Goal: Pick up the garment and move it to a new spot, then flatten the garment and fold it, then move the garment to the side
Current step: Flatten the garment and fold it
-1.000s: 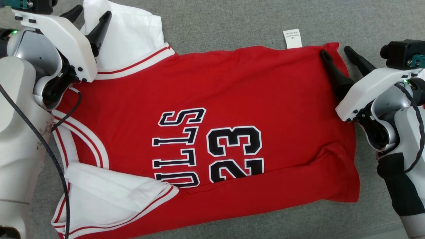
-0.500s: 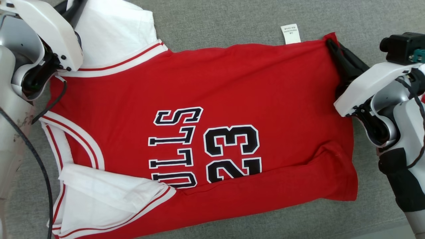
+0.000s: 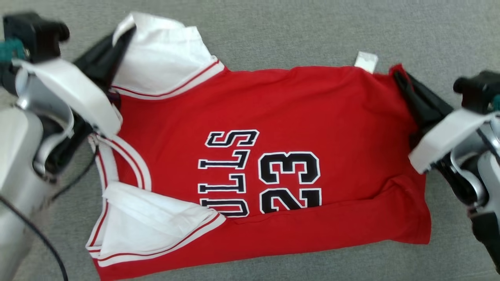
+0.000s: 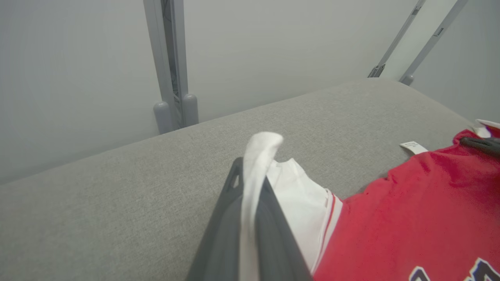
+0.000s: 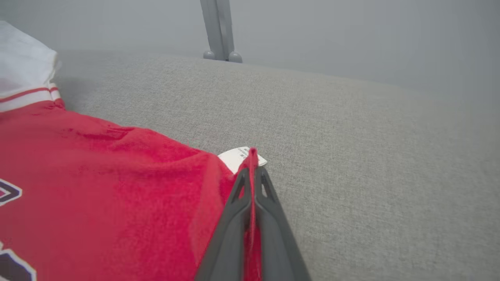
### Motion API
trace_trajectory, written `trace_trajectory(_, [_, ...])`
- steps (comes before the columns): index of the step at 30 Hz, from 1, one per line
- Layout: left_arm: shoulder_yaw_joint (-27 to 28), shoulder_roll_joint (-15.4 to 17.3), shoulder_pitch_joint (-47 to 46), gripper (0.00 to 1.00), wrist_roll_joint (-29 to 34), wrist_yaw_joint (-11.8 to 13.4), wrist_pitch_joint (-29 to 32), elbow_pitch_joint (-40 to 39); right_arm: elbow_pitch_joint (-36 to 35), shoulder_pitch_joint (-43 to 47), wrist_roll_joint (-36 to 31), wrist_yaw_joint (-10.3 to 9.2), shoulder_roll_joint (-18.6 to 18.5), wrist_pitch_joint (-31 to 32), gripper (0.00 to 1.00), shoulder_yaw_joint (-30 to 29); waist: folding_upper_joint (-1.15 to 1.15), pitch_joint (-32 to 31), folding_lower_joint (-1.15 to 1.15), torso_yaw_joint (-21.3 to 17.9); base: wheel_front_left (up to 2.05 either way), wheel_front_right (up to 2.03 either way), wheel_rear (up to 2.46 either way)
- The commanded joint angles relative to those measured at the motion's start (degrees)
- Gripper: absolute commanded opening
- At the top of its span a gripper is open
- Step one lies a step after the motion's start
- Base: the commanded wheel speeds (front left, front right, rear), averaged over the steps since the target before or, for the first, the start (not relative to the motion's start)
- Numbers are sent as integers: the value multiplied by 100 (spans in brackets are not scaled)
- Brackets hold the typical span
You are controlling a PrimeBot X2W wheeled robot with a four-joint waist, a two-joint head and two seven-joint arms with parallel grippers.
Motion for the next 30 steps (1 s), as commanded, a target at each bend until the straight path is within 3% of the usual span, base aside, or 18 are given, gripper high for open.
trace_trajectory(1, [87, 116, 302, 0, -29, 118, -136, -325, -150, 224, -71, -2, -183, 9, 0, -3, 0, -119, 0, 121, 0, 0, 0])
trace_trajectory(10, [290, 494, 1930, 0, -193, 805, -466, -2047, -734, 1197, 34, -2, -545, 78, 0, -134, 0, -338, 0, 344, 0, 0, 0])
trace_trajectory(17, [398, 618, 3137, 0, -427, 1335, -628, -2849, -1011, 1920, 188, -2, -488, 9, 0, -575, 0, -447, 0, 408, 0, 0, 0])
trace_trajectory(25, [516, 504, 3976, 0, -829, 1630, -815, -3107, -1165, 2416, 358, -2, -301, -22, 0, -871, 0, -523, 0, 402, 0, 0, 0])
trace_trajectory(30, [558, 442, 4240, 0, -1049, 1650, -846, -3029, -1128, 2597, 457, -2, -131, 66, 0, -954, 0, -540, 0, 410, 0, 0, 0])
